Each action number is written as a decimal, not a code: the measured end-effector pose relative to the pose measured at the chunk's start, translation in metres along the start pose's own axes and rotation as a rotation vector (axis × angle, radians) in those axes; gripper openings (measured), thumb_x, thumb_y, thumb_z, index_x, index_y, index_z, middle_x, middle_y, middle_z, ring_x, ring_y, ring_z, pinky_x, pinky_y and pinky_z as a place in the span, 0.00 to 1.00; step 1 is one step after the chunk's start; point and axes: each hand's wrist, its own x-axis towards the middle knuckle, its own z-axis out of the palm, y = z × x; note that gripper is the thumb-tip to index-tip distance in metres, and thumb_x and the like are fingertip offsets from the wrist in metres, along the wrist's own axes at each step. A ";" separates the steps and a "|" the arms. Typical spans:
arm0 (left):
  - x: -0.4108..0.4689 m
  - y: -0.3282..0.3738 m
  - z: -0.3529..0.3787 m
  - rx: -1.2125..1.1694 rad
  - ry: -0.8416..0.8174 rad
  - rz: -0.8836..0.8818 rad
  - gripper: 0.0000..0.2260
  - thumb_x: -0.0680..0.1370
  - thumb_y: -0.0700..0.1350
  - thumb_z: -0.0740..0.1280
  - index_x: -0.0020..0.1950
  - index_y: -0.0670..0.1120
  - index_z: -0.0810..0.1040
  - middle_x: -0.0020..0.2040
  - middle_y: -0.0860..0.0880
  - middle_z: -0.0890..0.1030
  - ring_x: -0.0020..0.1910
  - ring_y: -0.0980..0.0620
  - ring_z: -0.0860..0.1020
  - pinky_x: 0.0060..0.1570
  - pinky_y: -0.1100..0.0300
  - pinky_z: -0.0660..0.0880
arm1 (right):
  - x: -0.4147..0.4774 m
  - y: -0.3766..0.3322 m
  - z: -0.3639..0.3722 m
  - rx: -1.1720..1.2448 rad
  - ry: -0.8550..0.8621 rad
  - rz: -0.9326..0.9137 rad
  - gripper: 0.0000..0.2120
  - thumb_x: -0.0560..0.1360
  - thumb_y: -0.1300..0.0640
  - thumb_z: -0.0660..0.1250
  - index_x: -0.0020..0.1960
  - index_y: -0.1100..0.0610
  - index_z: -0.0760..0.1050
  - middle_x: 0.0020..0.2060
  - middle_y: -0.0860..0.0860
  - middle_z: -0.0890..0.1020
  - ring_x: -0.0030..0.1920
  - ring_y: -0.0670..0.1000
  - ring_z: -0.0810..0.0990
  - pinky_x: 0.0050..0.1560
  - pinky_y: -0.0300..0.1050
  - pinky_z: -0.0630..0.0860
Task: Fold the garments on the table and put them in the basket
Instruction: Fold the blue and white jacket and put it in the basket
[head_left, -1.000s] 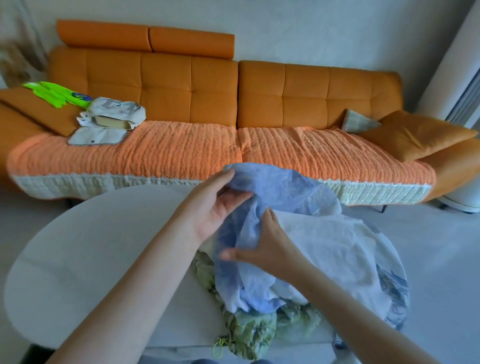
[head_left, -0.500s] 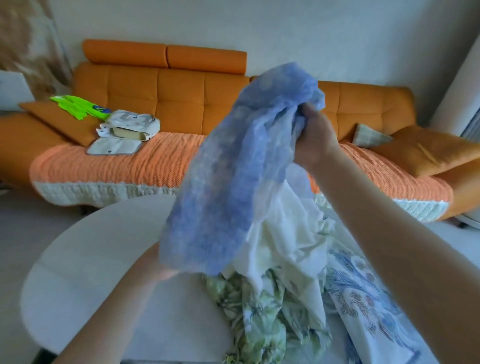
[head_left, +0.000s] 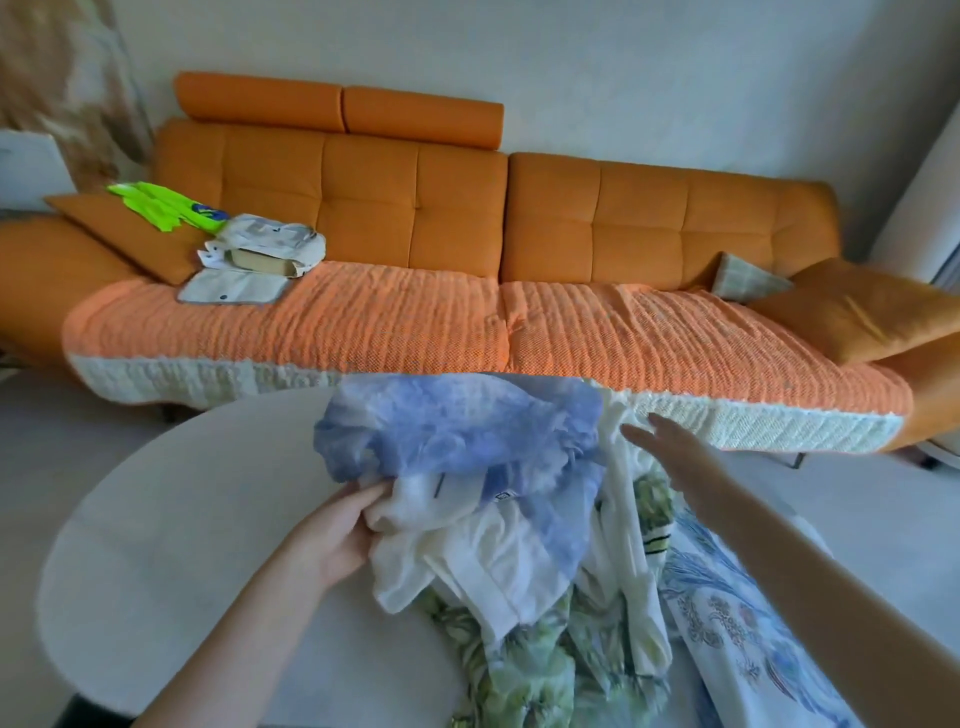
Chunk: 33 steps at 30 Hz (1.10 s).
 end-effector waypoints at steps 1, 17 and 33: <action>-0.002 0.001 0.006 -0.015 -0.025 0.025 0.12 0.76 0.39 0.60 0.57 0.41 0.76 0.43 0.45 0.84 0.39 0.52 0.83 0.34 0.61 0.79 | -0.005 -0.006 0.010 -0.019 -0.044 -0.057 0.32 0.73 0.45 0.67 0.73 0.51 0.61 0.73 0.52 0.62 0.70 0.55 0.64 0.65 0.53 0.64; -0.039 0.054 0.024 0.181 0.054 0.434 0.10 0.71 0.41 0.69 0.52 0.48 0.79 0.46 0.47 0.84 0.41 0.51 0.83 0.36 0.59 0.79 | 0.037 -0.027 0.009 0.410 0.451 -0.051 0.14 0.75 0.57 0.65 0.35 0.64 0.72 0.35 0.57 0.71 0.33 0.52 0.68 0.33 0.44 0.65; 0.016 0.018 -0.076 1.060 0.514 -0.038 0.18 0.80 0.53 0.59 0.58 0.41 0.78 0.58 0.41 0.79 0.55 0.44 0.77 0.56 0.51 0.73 | -0.010 -0.039 0.039 -0.366 0.373 -0.661 0.31 0.74 0.35 0.55 0.73 0.44 0.56 0.74 0.40 0.50 0.75 0.48 0.44 0.72 0.51 0.44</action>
